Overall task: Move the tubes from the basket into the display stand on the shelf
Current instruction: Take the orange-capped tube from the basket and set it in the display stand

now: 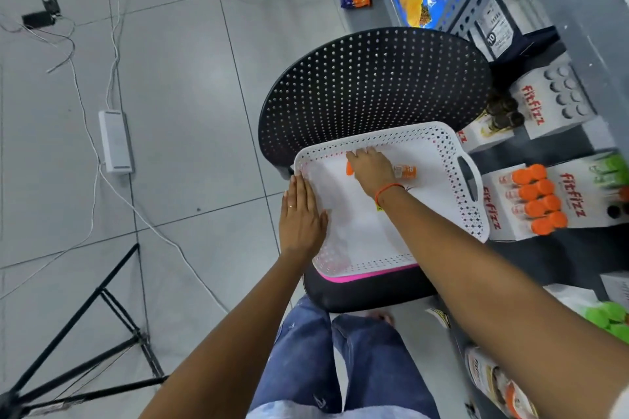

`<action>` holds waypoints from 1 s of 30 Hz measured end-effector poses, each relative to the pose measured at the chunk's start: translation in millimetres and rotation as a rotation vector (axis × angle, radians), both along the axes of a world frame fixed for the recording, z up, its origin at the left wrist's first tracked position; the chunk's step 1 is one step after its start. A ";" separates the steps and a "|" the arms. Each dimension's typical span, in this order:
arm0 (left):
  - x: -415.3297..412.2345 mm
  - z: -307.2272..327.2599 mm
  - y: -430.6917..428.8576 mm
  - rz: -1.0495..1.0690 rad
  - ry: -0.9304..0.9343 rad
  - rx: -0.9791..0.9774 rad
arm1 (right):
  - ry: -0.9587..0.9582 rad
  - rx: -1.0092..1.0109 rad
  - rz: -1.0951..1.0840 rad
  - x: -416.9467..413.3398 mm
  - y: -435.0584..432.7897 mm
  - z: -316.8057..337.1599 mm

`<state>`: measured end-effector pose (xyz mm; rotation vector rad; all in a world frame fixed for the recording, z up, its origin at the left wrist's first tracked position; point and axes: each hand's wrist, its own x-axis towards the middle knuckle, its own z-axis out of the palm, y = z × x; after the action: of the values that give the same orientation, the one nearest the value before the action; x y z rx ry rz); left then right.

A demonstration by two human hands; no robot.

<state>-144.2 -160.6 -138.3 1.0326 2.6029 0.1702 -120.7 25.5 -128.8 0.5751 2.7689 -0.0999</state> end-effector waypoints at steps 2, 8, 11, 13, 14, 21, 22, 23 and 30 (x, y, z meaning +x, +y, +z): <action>-5.9 -9.1 -10.1 0.033 0.005 -0.034 | 0.032 0.008 0.050 -8.5 -14.2 -6.2; -26.2 -32.2 -44.4 0.069 0.029 -0.195 | 0.194 -0.052 -0.127 -19.3 -39.2 10.2; -32.3 -38.9 -53.7 0.121 0.038 -0.240 | 0.271 -0.186 -0.194 -22.0 -29.7 32.7; -30.0 -42.7 -52.5 0.117 0.009 -0.219 | 0.302 -0.280 -0.258 -15.7 -24.3 47.8; -27.1 -43.9 -50.0 0.101 -0.005 -0.202 | 0.322 -0.320 -0.299 -9.1 -22.5 54.7; -7.1 -36.4 -19.6 -0.018 -0.028 0.028 | 0.434 -0.426 -0.441 35.7 -23.1 91.7; -5.7 -32.9 -17.1 -0.038 -0.013 0.070 | 0.440 -0.424 -0.443 38.7 -22.6 98.2; -5.3 -28.7 -14.7 -0.052 0.004 0.105 | 0.451 -0.423 -0.446 41.0 -21.2 105.0; 5.8 5.3 16.2 -0.106 -0.004 0.247 | 0.440 -0.346 -0.542 82.3 7.1 177.9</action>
<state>-138.4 -144.3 -133.0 1.2479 2.5609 0.4771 -38.3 32.6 49.0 1.3129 2.7987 -0.9003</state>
